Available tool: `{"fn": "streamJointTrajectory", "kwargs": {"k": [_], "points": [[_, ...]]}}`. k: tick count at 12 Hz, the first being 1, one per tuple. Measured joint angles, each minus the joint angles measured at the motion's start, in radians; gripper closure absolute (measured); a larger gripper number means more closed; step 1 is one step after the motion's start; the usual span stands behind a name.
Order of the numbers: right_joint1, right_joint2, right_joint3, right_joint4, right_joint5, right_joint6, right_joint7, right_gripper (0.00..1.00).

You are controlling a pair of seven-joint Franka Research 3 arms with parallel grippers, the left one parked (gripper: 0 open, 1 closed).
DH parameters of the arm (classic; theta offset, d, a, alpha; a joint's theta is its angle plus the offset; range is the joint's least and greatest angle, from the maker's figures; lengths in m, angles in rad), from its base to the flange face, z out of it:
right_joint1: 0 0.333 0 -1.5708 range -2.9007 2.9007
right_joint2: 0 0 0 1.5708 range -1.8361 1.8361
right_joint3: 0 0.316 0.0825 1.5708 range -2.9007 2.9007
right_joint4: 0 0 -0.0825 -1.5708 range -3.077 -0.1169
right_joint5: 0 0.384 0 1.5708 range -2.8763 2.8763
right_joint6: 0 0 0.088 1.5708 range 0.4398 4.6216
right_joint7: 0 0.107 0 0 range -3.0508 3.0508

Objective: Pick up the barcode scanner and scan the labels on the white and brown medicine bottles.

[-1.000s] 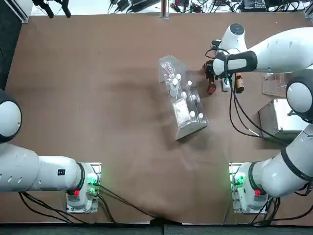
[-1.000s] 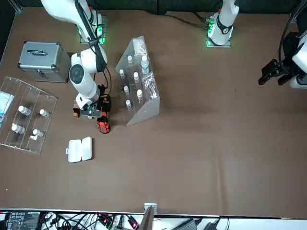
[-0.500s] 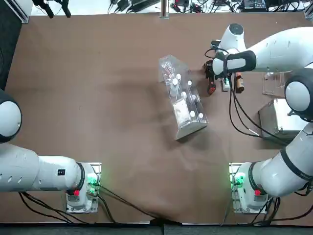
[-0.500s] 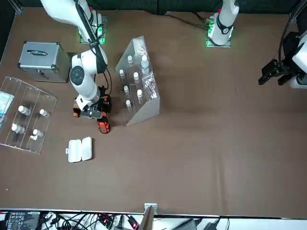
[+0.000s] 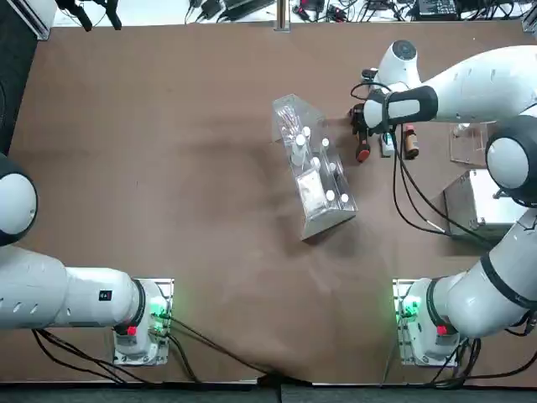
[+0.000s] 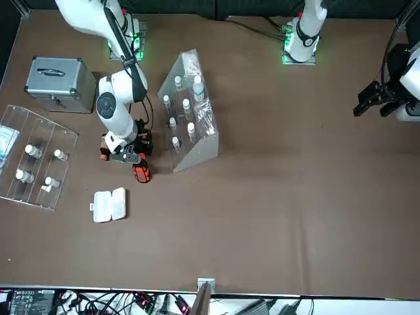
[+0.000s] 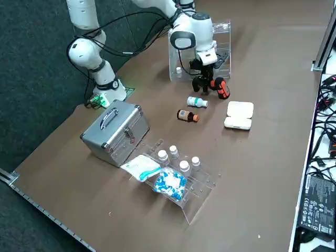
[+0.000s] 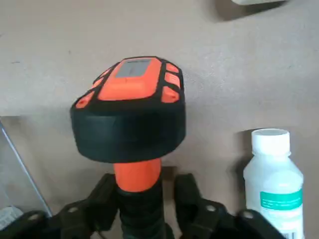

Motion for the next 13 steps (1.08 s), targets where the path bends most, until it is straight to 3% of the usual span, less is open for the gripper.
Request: {"fn": "streamJointTrajectory", "kwargs": {"k": [1, 2, 5, 8, 13], "points": [[0.000, 0.001, 0.000, 0.001, 0.000, 0.000, 0.000, 0.35], [0.000, 0.001, 0.001, 0.004, 0.000, 0.001, 0.000, 0.48], [0.000, 0.003, 0.001, 0.010, 0.000, 0.001, 0.001, 0.57], [0.000, 0.004, 0.001, 0.023, 0.000, -0.003, 0.002, 0.57], [-0.001, -0.001, 0.000, 0.162, 0.000, -0.252, 0.015, 0.57]]}}
